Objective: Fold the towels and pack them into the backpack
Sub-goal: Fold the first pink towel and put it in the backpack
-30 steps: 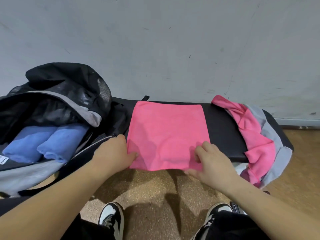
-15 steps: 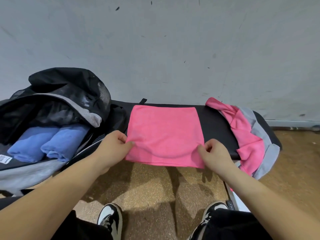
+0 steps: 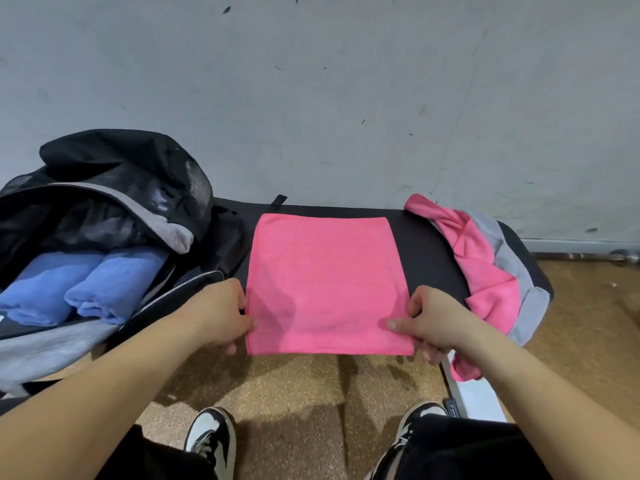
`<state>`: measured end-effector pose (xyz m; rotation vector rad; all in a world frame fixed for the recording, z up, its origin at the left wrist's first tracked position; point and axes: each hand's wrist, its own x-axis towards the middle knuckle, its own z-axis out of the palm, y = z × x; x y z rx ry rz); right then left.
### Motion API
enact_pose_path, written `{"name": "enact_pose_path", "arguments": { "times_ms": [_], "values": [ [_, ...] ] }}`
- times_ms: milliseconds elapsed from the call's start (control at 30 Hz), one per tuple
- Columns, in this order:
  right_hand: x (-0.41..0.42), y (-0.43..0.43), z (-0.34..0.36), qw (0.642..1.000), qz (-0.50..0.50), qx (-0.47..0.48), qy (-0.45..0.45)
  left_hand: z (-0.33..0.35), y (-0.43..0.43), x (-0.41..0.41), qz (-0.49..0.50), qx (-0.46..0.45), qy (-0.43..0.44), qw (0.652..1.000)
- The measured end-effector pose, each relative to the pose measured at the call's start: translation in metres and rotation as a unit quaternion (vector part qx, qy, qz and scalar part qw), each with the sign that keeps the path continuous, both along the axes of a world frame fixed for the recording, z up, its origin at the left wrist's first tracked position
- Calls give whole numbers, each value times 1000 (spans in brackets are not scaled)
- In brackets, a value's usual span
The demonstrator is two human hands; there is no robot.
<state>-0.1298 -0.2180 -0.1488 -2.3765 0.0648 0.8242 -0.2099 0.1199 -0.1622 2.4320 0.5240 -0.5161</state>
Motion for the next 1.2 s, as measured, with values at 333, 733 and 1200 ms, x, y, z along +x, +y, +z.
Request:
{"name": "enact_pose_path", "arguments": {
  "times_ms": [333, 733, 1200],
  "values": [
    [75, 25, 10, 980, -8, 29, -196, 23, 0, 65, -57, 49, -189, 979],
    [160, 56, -36, 958, -154, 81, -229, -10, 8, 147, 154, 20, -164, 974],
    [165, 60, -28, 923, -212, 262, -187, -5, -3, 152, 180, -11, -211, 961]
  ]
}}
